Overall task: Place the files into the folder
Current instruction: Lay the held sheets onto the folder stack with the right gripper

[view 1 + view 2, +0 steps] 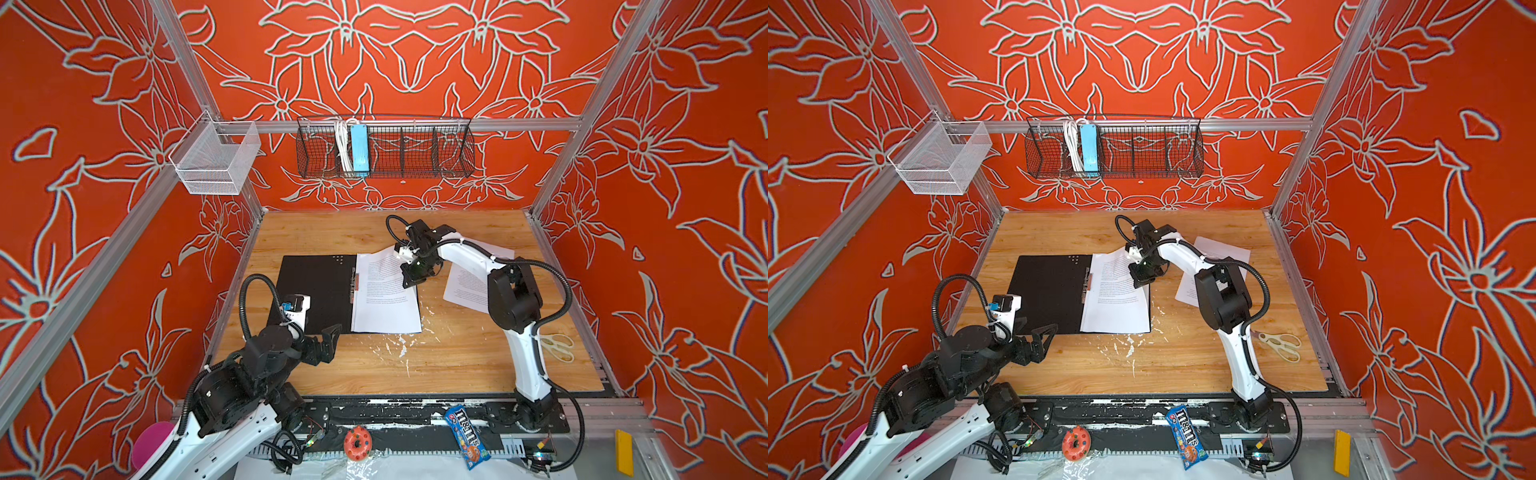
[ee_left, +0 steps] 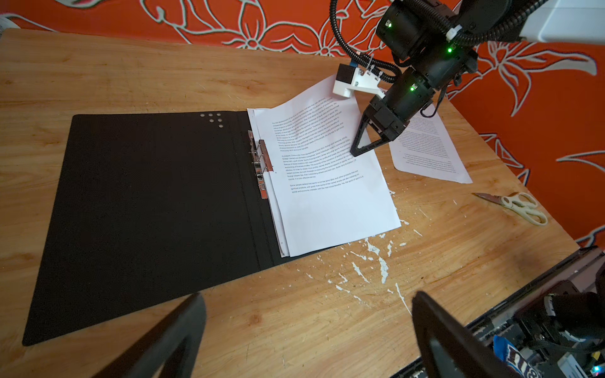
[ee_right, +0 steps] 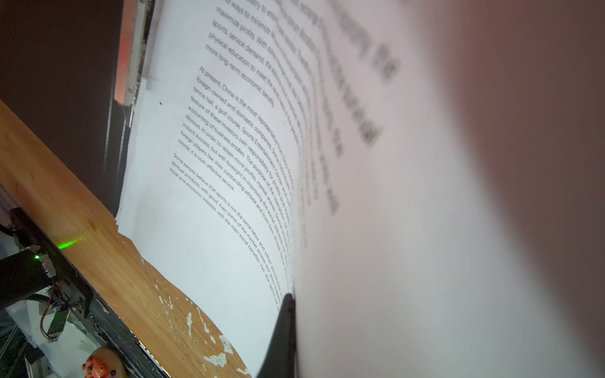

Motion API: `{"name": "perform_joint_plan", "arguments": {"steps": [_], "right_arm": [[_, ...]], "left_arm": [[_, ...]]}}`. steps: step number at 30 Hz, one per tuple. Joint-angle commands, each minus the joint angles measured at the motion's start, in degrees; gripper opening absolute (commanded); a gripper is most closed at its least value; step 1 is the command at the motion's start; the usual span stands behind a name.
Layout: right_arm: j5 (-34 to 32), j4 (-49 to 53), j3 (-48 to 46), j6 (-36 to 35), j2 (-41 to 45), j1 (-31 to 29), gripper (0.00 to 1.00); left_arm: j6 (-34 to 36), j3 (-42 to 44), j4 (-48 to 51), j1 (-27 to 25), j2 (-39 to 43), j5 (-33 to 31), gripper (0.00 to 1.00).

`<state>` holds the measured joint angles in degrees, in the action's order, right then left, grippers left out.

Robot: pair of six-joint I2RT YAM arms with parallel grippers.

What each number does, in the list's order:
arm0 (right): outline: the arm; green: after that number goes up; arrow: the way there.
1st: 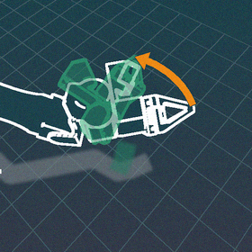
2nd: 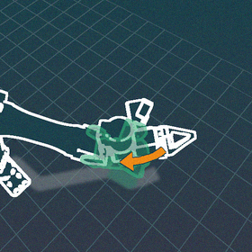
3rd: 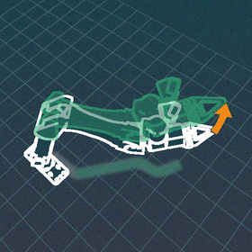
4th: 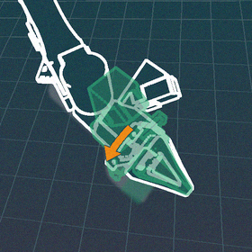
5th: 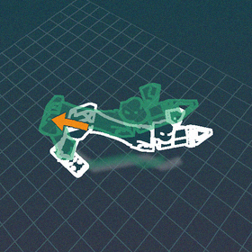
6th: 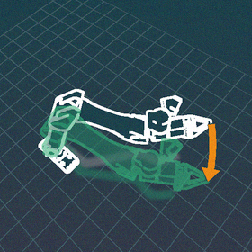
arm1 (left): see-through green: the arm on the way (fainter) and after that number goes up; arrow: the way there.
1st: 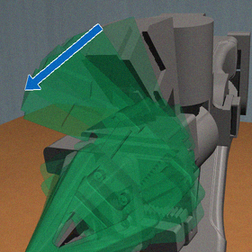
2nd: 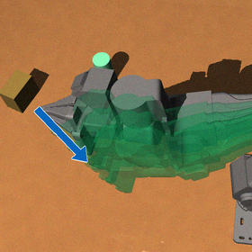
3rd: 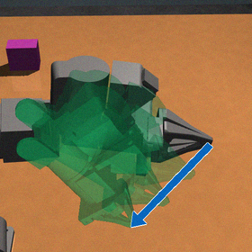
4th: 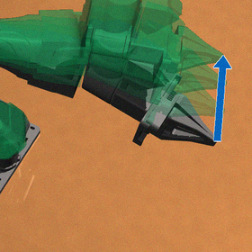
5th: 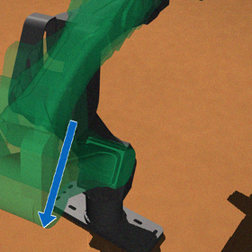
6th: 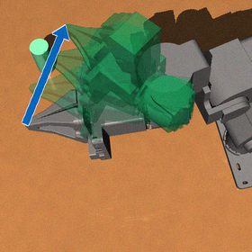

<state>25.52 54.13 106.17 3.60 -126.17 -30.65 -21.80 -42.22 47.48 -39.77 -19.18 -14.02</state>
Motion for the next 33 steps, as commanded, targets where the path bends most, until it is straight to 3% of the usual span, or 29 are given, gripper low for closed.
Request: {"name": "perform_joint_plan", "arguments": {"steps": [1,33], "right_arm": [[0.1,1.8,1.9,-1.2,-1.5,-0.5,0.0],[1.3,1.9,5.2,0.3,-4.0,-0.5,0.0]], "left_arm": [[0.4,-0.4,-0.6,0.4,-0.2,0.1,0.98],[0.5,-0.4,-0.7,0.4,-0.2,0.5,0.98]]}}
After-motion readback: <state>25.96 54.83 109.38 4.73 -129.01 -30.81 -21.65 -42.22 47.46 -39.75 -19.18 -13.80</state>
